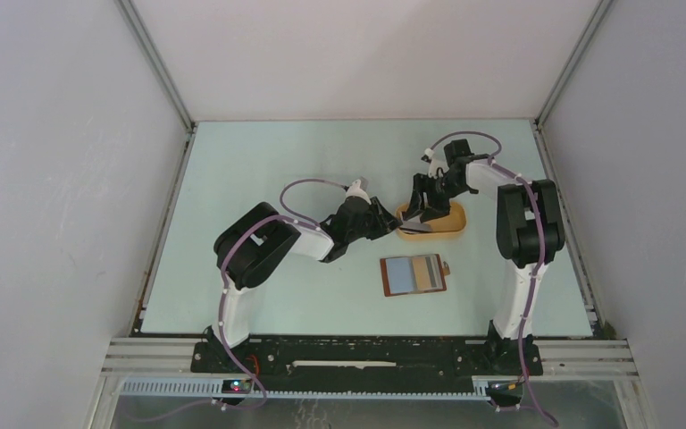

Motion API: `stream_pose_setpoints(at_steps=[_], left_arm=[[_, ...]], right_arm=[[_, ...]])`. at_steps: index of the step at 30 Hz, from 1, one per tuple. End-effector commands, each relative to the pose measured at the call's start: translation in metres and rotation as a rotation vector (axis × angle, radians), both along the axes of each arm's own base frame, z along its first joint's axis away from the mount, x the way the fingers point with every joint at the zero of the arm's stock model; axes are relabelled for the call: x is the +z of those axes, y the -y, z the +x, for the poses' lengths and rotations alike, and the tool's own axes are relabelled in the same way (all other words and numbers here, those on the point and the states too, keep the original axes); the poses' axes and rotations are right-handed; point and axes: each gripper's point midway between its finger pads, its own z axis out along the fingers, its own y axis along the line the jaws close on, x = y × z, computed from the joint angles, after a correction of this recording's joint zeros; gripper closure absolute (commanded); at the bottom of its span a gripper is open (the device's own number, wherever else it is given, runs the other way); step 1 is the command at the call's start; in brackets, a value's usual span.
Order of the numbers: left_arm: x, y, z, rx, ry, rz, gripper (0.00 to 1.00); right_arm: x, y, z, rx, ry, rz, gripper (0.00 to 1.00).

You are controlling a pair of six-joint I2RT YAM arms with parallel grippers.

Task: Put the credit cards into the card holder
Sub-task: Pick up the credit card from the storage box.

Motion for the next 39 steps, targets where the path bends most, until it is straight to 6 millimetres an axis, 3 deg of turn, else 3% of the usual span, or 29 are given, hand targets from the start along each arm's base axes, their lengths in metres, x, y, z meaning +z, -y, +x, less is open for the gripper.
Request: stream_pose_setpoints(at_steps=[1, 9, 18, 26, 39], left_arm=[[0.018, 0.012, -0.009, -0.039, 0.011, -0.053, 0.66], [0.015, 0.01, -0.006, -0.028, 0.005, -0.05, 0.66], [0.014, 0.01, -0.005, -0.026, 0.006, -0.048, 0.66], [0.013, 0.01, -0.004, -0.024, 0.006, -0.046, 0.66], [0.011, 0.011, -0.004, -0.033, 0.002, -0.042, 0.66]], right_arm=[[0.01, -0.024, -0.013, 0.02, -0.099, 0.202, 0.35], [0.035, -0.02, -0.013, 0.014, -0.095, 0.339, 0.37], [0.045, -0.022, -0.014, 0.019, -0.095, 0.386, 0.38], [0.046, -0.017, -0.012, 0.003, -0.09, 0.388, 0.39], [0.036, -0.016, -0.009, -0.023, -0.111, 0.371, 0.5]])
